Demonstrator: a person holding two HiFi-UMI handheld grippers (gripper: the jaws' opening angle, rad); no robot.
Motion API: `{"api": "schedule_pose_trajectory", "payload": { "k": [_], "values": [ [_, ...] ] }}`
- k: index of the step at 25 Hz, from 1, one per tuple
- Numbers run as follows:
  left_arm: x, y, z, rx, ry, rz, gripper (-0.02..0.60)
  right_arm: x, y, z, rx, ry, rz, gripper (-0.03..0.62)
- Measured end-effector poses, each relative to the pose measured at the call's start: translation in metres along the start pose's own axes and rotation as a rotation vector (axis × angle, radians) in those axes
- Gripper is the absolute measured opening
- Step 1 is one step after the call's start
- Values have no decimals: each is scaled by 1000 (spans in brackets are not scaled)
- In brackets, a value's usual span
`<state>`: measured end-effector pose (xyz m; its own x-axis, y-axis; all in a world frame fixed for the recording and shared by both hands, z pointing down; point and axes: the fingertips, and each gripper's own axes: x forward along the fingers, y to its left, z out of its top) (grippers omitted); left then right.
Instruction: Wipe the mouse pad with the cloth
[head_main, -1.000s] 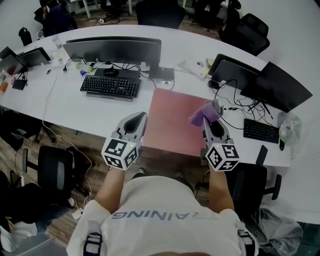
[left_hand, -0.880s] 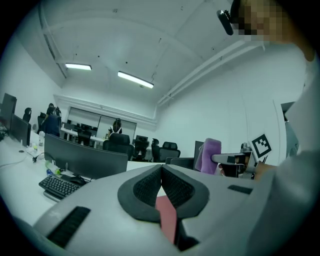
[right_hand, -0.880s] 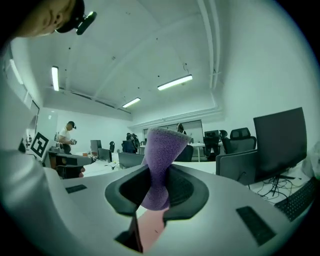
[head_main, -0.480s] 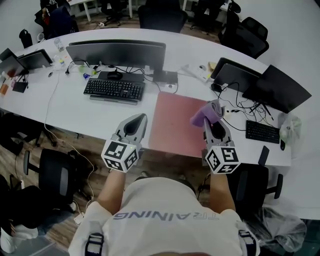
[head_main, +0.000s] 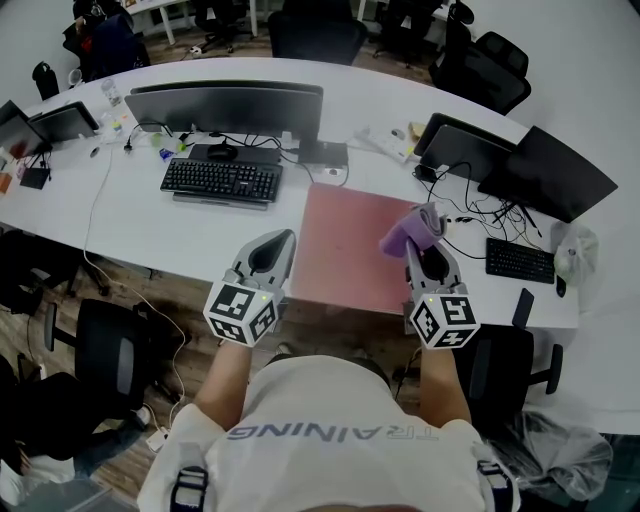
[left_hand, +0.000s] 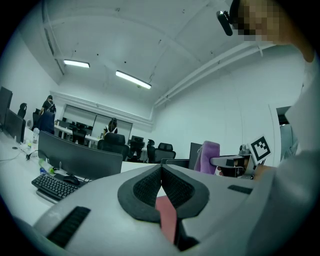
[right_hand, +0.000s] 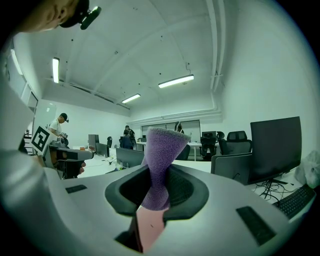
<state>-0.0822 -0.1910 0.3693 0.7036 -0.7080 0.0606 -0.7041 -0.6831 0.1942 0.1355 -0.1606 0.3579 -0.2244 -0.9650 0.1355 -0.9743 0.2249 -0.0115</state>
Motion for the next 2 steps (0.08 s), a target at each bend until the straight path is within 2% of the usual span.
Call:
{"api": "schedule_pose_trajectory", "payload": {
  "k": [2],
  "values": [
    [0, -3, 0, -1, 1, 0, 31, -1, -1, 0, 1, 3, 5, 104]
  ]
}}
